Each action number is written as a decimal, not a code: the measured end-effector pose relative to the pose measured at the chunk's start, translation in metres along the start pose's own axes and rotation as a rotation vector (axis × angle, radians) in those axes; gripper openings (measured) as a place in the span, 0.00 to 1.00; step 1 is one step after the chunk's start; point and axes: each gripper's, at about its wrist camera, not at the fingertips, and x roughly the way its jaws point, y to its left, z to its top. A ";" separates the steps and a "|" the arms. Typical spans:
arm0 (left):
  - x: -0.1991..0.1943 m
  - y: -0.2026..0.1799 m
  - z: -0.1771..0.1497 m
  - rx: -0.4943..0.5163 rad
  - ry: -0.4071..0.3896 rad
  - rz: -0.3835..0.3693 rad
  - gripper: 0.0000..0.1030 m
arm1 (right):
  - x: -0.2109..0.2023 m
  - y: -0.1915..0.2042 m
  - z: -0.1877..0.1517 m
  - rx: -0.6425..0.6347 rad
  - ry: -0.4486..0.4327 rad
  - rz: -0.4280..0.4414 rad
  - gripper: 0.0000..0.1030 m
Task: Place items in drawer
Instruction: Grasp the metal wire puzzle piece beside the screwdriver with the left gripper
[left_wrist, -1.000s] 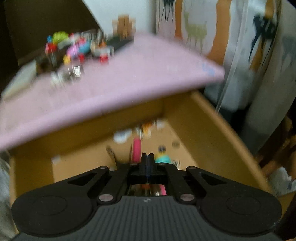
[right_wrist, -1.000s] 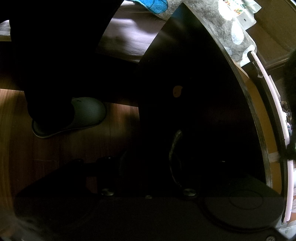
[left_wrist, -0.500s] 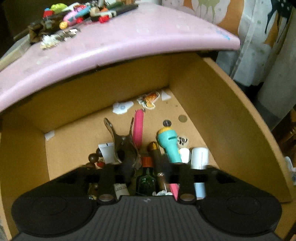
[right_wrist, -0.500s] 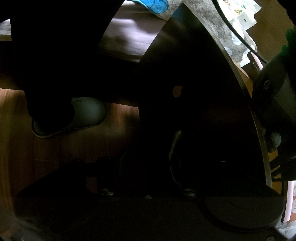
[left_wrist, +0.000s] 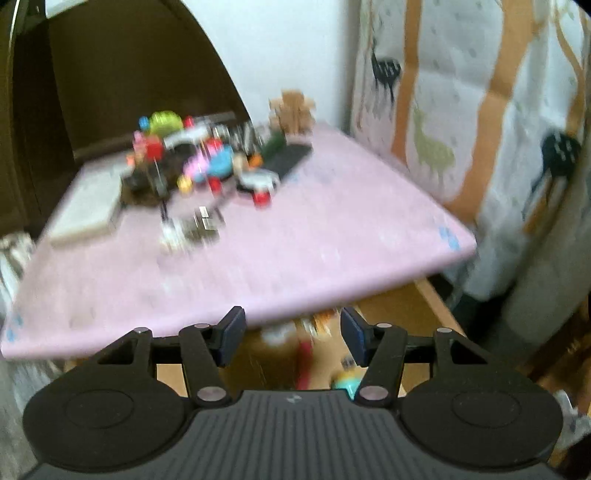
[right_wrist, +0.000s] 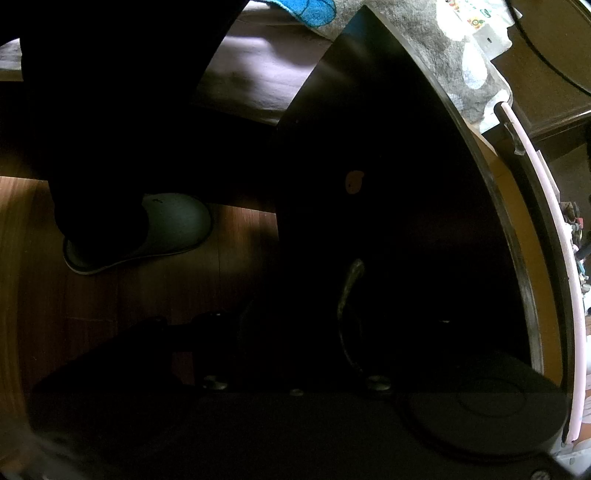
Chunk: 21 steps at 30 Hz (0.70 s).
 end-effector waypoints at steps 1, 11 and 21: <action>0.002 0.001 0.006 0.005 -0.011 0.010 0.54 | 0.000 0.000 0.000 0.000 0.000 0.000 0.50; 0.046 0.029 0.047 0.057 -0.057 0.115 0.52 | -0.001 0.000 -0.003 -0.002 -0.006 -0.001 0.50; 0.088 0.056 0.061 0.056 0.037 0.075 0.47 | 0.000 0.001 -0.002 -0.003 -0.008 -0.001 0.52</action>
